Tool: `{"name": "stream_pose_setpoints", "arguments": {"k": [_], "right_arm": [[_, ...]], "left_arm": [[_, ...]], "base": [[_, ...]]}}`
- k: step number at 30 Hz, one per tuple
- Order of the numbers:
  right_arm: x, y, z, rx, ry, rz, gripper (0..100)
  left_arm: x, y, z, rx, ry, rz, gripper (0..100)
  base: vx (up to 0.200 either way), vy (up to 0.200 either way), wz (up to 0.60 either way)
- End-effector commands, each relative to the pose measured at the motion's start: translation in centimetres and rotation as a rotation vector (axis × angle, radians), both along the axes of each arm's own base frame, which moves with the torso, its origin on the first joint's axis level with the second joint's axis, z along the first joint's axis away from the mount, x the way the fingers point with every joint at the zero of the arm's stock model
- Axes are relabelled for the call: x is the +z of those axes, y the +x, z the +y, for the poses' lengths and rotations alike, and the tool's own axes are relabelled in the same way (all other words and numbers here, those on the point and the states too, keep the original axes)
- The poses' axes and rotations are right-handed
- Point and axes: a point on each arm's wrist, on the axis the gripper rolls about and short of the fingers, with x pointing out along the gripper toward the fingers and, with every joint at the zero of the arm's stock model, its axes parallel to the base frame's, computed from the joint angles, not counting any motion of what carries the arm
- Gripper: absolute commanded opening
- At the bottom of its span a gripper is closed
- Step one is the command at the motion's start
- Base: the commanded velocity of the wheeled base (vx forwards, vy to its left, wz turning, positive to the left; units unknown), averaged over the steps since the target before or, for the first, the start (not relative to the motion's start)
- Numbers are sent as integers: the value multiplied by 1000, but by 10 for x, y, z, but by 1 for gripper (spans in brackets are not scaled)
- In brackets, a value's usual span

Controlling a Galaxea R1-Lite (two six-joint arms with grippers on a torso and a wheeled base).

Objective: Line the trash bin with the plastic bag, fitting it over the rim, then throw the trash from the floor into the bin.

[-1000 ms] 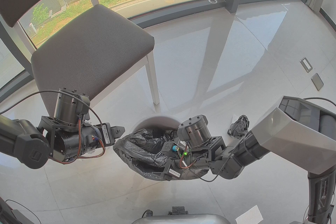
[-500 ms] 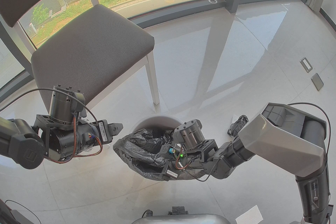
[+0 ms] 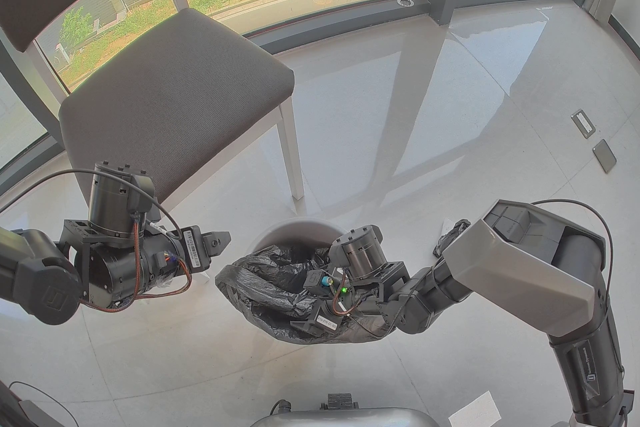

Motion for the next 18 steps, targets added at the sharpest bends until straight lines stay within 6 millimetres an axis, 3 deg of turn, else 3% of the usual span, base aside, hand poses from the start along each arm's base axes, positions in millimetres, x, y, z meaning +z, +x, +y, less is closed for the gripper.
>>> {"name": "stream_pose_setpoints", "arguments": {"k": [1,3,4,15,18], "right_arm": [[-5,2,0,-2,-4,3,100],[-5,2,0,-2,-4,3,100],[-5,2,0,-2,-4,3,0],[3,-1,3,3,13,-7,0],[13,1,3,-4,33,-23,0]], "left_arm": [[0,0,1,4,-2,0,100],[0,0,1,4,-2,0,100],[0,0,1,4,-2,-1,100],[0,0,1,4,-3,-3,100],[0,0,1,4,-3,-3,100]], "base": [[0,0,0],[0,0,0],[0,0,0],[0,0,0],[0,0,0]]}}
